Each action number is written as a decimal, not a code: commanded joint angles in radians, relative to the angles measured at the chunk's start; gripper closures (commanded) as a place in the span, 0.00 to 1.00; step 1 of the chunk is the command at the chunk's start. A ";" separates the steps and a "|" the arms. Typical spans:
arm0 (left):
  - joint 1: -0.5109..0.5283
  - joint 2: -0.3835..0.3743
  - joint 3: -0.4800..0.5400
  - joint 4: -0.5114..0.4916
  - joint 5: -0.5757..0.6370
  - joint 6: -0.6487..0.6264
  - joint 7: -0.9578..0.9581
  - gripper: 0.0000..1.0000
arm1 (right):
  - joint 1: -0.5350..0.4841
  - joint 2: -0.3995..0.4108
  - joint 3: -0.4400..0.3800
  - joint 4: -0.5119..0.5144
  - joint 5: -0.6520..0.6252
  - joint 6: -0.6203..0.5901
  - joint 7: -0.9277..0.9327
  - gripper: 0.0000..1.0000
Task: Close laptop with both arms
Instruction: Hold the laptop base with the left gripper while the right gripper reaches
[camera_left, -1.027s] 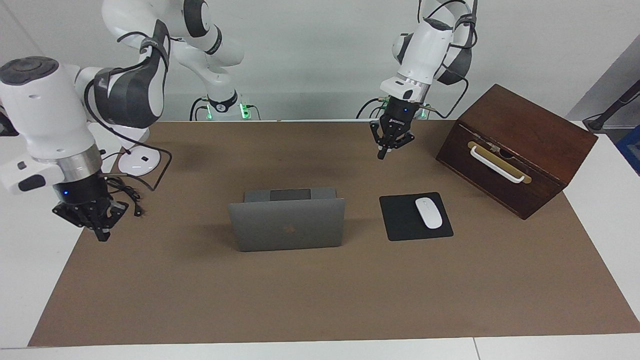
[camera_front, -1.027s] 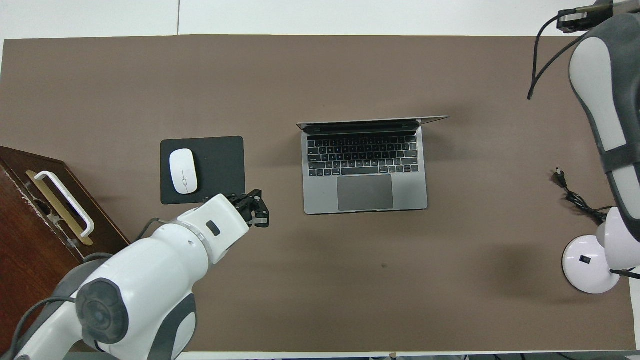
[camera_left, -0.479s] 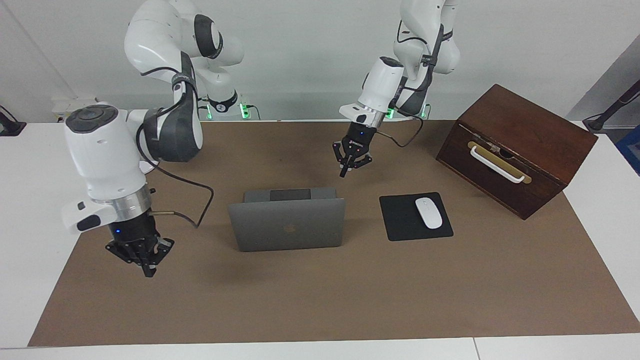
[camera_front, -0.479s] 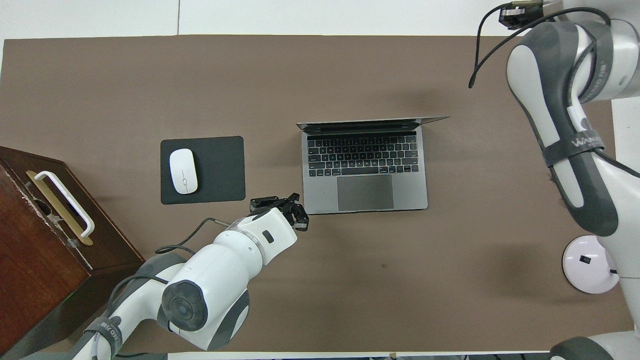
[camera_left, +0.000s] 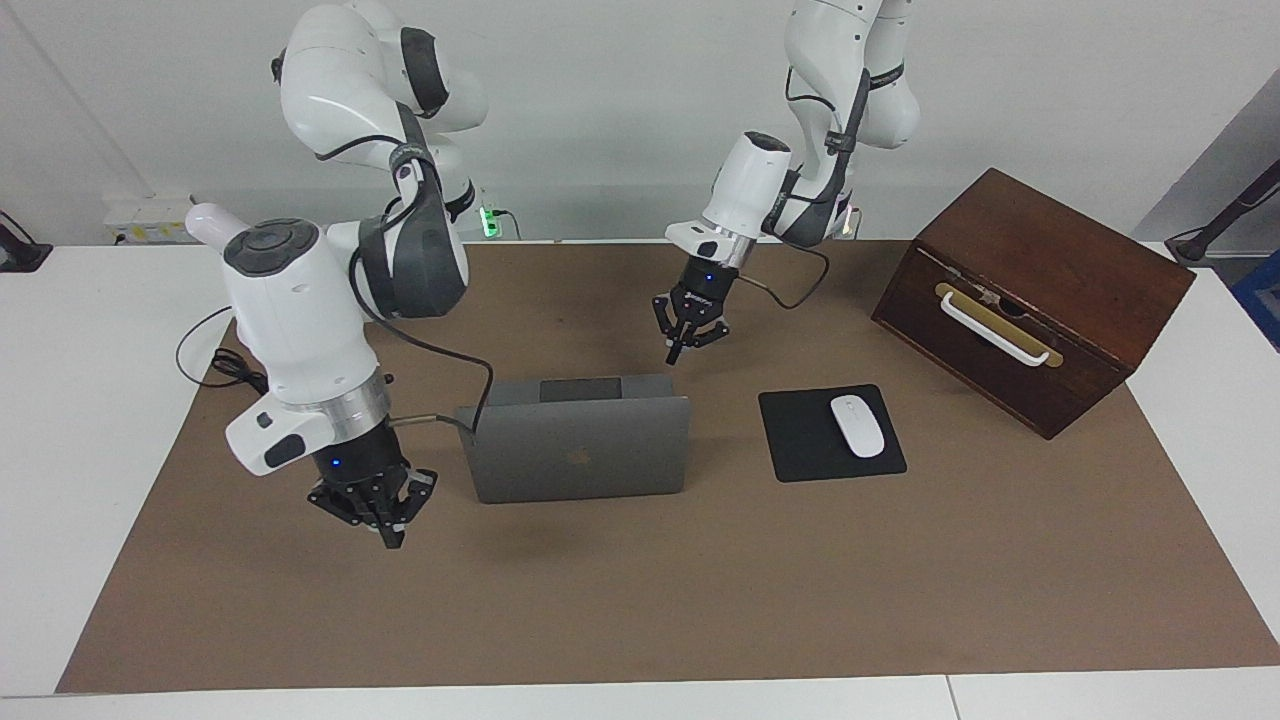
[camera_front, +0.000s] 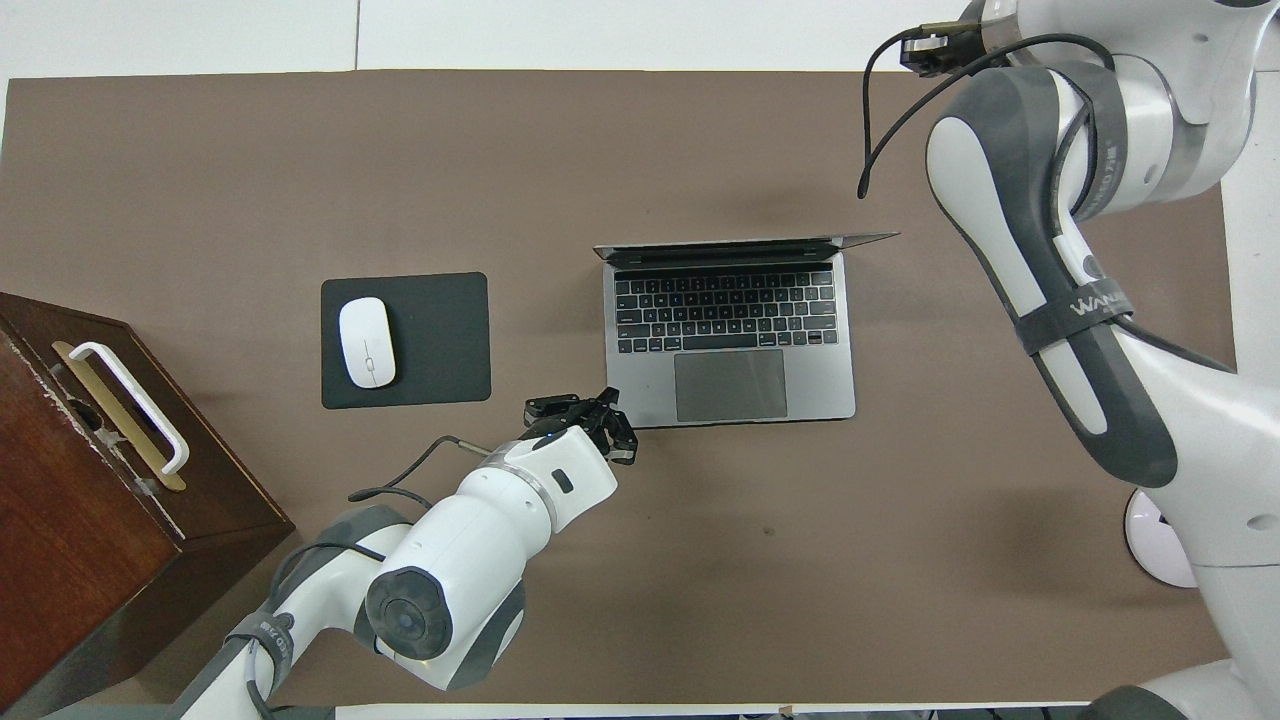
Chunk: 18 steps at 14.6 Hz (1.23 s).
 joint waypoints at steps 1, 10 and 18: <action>-0.024 0.061 0.017 0.006 -0.014 0.081 0.014 1.00 | -0.003 0.013 0.047 0.022 -0.022 -0.039 0.026 1.00; -0.067 0.212 0.018 0.009 -0.014 0.262 0.019 1.00 | 0.011 0.015 0.143 -0.001 -0.002 -0.127 0.053 1.00; -0.056 0.244 0.017 0.008 -0.013 0.270 0.129 1.00 | 0.010 0.007 0.177 -0.010 0.070 -0.257 0.118 1.00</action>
